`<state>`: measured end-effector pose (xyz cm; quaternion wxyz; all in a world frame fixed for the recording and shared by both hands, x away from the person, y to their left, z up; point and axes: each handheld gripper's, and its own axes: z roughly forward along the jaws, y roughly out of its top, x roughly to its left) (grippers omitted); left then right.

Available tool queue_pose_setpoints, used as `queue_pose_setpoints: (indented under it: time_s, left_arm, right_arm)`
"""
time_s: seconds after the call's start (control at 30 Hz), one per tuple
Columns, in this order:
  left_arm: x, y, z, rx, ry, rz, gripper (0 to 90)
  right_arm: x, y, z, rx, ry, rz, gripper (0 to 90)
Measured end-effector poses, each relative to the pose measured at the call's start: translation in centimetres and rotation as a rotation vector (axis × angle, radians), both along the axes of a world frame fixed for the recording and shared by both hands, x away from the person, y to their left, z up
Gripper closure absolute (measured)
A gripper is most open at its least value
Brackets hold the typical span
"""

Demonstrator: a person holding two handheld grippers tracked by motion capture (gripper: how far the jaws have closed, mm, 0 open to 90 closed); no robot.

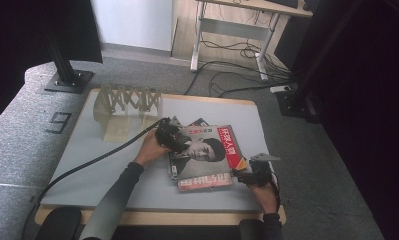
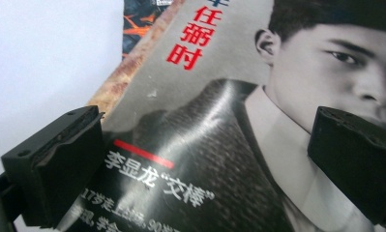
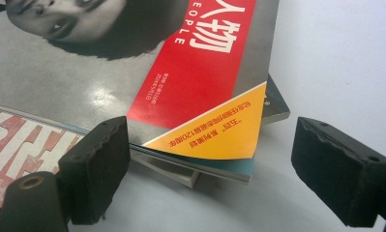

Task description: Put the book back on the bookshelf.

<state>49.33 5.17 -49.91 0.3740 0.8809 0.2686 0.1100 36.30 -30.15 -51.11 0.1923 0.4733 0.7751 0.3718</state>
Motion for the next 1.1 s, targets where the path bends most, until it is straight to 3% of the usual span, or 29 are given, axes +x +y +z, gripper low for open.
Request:
queue_pose_setpoints:
  time_s: [0.27, 0.53, 0.83, 1.1]
  left_arm:
    - [0.7, -0.1, -0.1, -0.009, 0.001, 0.011, 0.0]
    - [1.2, -0.5, -0.2, -0.012, 0.042, 0.025, 0.0]
    - [-0.2, -0.7, 0.1, 0.027, 0.055, 0.006, 0.0]
    - [-2.2, -0.1, 0.1, 0.021, 0.05, -0.007, 0.0]
  right_arm:
    - [0.1, 0.0, 0.0, 0.003, 0.0, 0.003, 13.4]
    - [0.1, -0.1, 0.0, 0.005, 0.003, 0.008, 13.2]
    - [0.3, -0.8, 0.1, -0.014, -0.001, -0.024, 13.4]
    - [0.7, -1.4, 0.0, -0.021, 0.003, -0.049, 13.6]
